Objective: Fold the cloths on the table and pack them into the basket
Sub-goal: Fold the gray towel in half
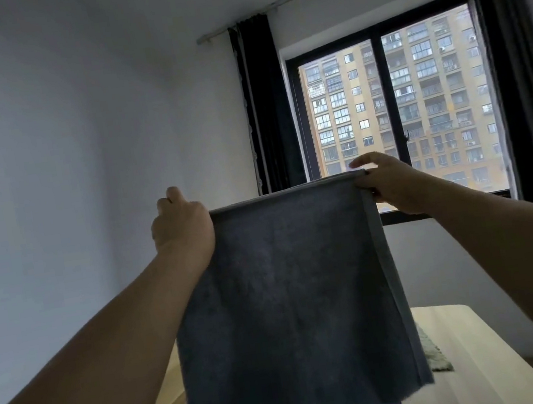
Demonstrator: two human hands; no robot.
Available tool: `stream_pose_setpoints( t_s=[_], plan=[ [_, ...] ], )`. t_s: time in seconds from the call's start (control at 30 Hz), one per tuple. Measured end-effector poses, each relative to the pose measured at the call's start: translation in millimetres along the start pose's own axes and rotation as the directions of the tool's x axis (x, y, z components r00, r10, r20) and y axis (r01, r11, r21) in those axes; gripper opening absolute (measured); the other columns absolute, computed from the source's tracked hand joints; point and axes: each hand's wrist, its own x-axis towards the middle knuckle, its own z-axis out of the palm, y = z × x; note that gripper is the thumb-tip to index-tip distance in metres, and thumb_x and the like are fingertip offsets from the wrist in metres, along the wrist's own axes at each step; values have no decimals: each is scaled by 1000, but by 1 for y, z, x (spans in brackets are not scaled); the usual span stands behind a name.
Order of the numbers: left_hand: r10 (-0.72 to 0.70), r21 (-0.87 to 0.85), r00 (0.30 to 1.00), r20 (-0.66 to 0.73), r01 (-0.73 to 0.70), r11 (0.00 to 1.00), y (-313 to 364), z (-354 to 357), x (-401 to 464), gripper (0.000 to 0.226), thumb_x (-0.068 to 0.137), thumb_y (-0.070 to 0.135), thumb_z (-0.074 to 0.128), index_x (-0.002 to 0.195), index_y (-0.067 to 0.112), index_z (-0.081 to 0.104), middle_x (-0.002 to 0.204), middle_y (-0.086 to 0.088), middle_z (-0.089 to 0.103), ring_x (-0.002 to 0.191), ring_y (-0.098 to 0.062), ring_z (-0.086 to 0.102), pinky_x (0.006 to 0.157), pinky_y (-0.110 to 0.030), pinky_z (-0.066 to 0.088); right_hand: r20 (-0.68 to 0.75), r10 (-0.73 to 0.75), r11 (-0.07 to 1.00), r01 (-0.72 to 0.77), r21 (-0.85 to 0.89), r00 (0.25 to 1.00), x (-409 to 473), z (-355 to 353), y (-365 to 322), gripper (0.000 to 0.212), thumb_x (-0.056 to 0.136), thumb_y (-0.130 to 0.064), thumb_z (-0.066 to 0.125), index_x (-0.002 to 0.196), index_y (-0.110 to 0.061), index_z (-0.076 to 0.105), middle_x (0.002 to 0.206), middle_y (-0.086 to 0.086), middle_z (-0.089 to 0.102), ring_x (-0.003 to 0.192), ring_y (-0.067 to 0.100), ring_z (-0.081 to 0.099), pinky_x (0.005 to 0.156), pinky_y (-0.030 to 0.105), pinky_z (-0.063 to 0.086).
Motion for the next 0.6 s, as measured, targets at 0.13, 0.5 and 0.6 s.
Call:
stream_pose_setpoints(
  t_s=[0.13, 0.5, 0.6],
  plan=[
    [-28, -147, 995, 101, 43, 988, 10, -6, 3, 15, 86, 5, 50, 97, 0, 58, 137, -19, 30, 110, -32, 43, 74, -36, 39, -141, 11, 935, -61, -349, 990, 3, 9, 17, 19, 94, -3, 50, 107, -1, 64, 104, 14, 63, 98, 28, 60, 80, 34, 53],
    [178, -281, 981, 70, -152, 948, 52, -4, 15, 38, 94, 39, 35, 108, 13, 59, 129, -8, 31, 120, -29, 27, 100, -43, 32, -366, 192, 860, -336, -385, 910, 17, 18, 60, 26, 99, -6, 43, 123, 3, 50, 122, 21, 56, 113, 33, 56, 93, 35, 45],
    [104, -144, 975, 198, -76, 987, 41, 13, 19, 42, 89, 44, 42, 112, 15, 62, 132, -10, 33, 120, -33, 28, 98, -44, 30, -354, 176, 866, -316, -388, 918, 17, 25, 58, 27, 100, -12, 42, 123, 0, 50, 121, 21, 55, 113, 34, 55, 91, 37, 45]
  ],
)
